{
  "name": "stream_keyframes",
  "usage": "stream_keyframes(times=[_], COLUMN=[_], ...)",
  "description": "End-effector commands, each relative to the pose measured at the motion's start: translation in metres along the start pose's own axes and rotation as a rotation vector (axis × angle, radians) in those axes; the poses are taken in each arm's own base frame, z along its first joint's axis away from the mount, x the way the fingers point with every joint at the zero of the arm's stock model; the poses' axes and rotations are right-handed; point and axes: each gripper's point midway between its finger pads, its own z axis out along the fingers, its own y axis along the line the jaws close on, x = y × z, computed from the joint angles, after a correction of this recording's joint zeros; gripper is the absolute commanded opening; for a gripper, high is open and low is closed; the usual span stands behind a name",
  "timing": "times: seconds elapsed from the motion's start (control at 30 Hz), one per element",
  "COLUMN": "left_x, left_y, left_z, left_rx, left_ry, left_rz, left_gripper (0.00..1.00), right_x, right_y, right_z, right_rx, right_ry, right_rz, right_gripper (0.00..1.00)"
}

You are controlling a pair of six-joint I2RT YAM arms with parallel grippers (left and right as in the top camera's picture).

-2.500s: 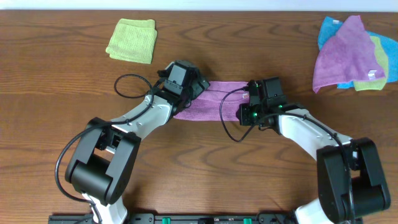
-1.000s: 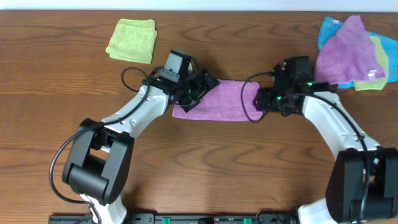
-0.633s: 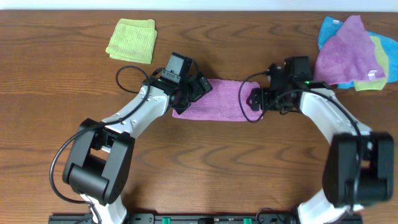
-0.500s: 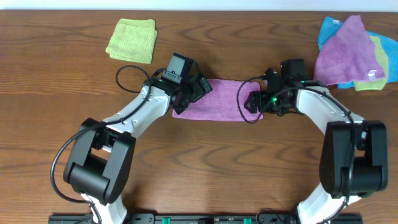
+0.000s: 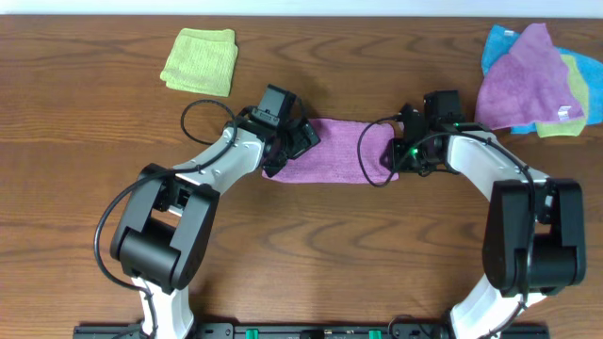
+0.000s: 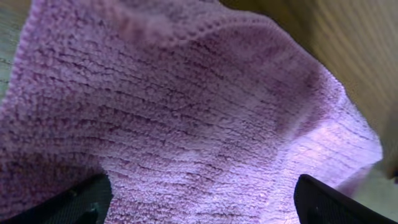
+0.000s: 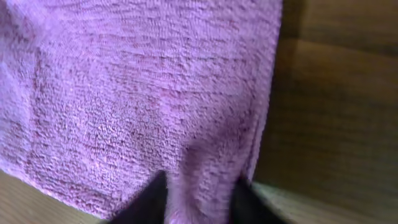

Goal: Fold the cloth

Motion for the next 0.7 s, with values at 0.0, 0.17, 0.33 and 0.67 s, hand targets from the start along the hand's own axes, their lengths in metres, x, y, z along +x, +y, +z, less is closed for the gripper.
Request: stream_keyframes(times=[0.0,0.17,0.33,0.67], left_x=[0.011,0.010,0.007,0.009], left_y=[0.018,0.007,-0.001,-0.002], left_z=[0.020,0.020,0.019,0.018], left_rx=[-0.050,-0.002,0.025,0.030], left_ry=[0.054,0.058,0.048,0.063], left_rz=[-0.015,-0.006,0.002,0.001], left_gripper=[0.95,0.95,0.95,0.95], right_x=[0.005,0.001,-0.012,-0.034], right_y=[0.000,0.002,0.021,0.025], right_z=[0.006,0.005,-0.004,-0.038], right_rx=[-0.013,-0.027,-0.111,0.011], right_ry=[0.017,0.003,-0.030,-0.128], right_rz=[0.029,0.043,0.031,-0.027], right_gripper=[0.04,0.01,0.01,0.04])
